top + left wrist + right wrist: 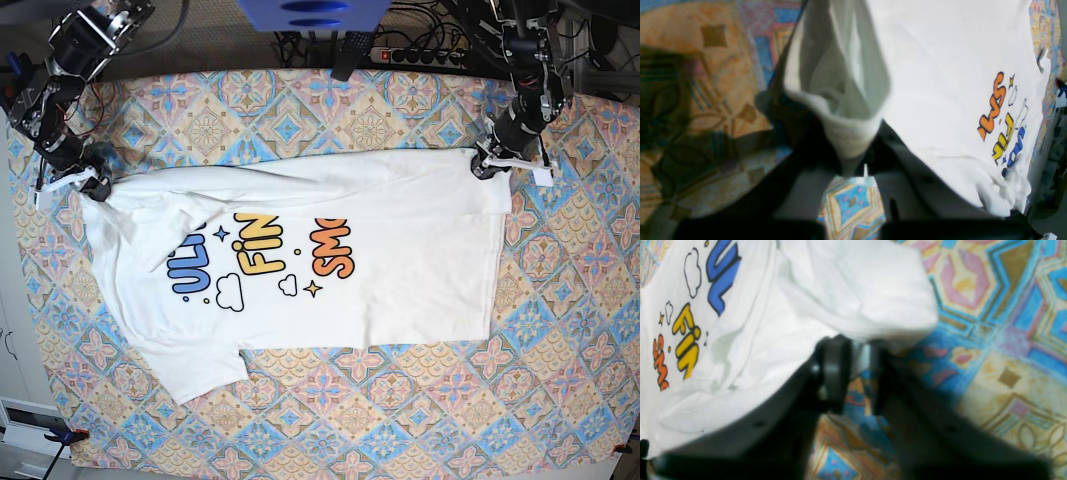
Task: Fold the T-shirt properly
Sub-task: 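Grasp the side edges and drag them toward the collar, then pull the gathered fabric further toward the robot and smooth it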
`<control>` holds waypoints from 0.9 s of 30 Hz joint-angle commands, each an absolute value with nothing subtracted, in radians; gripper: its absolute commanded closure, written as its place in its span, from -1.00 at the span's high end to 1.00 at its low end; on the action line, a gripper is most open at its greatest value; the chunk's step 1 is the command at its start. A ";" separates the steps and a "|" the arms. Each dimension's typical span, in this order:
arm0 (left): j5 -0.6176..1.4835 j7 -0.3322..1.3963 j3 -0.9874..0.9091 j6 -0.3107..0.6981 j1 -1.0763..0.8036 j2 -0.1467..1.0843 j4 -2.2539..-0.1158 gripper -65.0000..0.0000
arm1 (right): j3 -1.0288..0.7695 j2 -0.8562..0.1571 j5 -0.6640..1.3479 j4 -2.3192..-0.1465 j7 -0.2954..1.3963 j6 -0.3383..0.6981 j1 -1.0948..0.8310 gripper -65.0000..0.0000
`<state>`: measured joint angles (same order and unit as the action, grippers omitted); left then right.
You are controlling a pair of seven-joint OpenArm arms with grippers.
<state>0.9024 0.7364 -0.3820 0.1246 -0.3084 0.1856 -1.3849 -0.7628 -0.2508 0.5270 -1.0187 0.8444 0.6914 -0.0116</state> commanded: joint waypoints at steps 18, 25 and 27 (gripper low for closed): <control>0.908 0.734 -0.381 0.125 -0.415 0.271 -1.409 -1.00 | -0.892 -0.268 0.464 -1.118 0.837 0.698 -0.170 -0.99; 0.906 0.734 -0.381 0.125 -0.527 0.303 -1.527 -1.00 | -0.892 -0.246 0.503 -1.265 0.888 0.698 -0.298 -0.99; 0.906 0.734 -0.381 0.125 -0.544 0.305 -1.554 -1.00 | -0.889 -0.242 0.549 -1.296 0.891 0.698 -0.334 -0.99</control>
<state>0.8970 0.7452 -0.3756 0.1196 -0.5442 0.2882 -1.5352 -0.8829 -0.2192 0.5369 -1.2781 0.9028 0.6918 -0.3275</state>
